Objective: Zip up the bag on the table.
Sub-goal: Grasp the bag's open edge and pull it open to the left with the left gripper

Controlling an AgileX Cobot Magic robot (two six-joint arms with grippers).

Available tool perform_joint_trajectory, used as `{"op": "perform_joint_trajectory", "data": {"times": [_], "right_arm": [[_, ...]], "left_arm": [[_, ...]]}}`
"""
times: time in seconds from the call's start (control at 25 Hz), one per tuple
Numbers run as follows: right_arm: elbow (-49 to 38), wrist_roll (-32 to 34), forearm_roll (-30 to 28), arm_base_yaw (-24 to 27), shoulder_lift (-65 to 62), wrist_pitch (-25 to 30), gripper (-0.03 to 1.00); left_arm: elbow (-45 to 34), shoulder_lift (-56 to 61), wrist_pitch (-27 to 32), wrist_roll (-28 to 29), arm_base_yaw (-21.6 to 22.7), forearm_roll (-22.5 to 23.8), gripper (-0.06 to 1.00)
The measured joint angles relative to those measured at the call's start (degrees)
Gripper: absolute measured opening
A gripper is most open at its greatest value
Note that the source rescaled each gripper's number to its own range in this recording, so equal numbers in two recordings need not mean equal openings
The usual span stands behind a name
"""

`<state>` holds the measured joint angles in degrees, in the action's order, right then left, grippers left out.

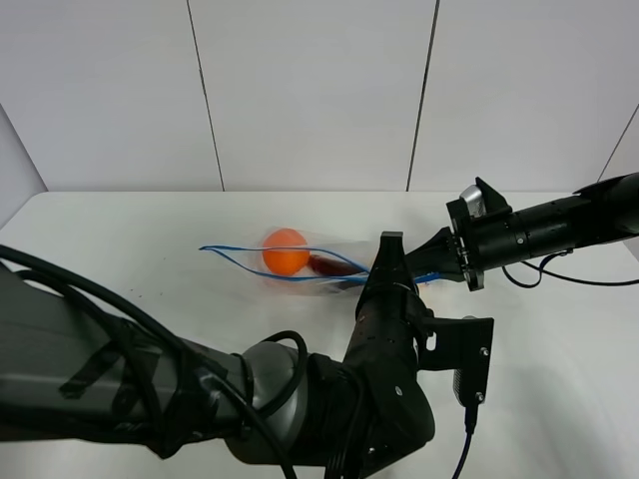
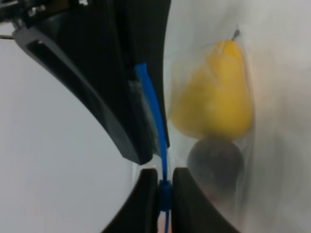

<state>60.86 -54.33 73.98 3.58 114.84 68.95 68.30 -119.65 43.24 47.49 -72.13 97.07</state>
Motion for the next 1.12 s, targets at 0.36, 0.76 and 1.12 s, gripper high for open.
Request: {"op": "perform_joint_trajectory", "data": {"times": [0.36,0.76,1.12], "right_arm": [[0.0,0.0,-0.25,0.0,0.0,-0.05,0.0],[0.0,0.0,0.03,0.0,-0.05,0.0,0.0],[0.0,0.0,-0.06,0.0,-0.05,0.0,0.0]], "left_arm": [[-6.45,3.72,1.07,-1.18,2.85,-3.33,0.0],[-14.29,9.94,1.0,-1.06,7.98,-4.22,0.0],[-22.15,13.85,1.07,-1.12,11.8,-4.51,0.0]]}}
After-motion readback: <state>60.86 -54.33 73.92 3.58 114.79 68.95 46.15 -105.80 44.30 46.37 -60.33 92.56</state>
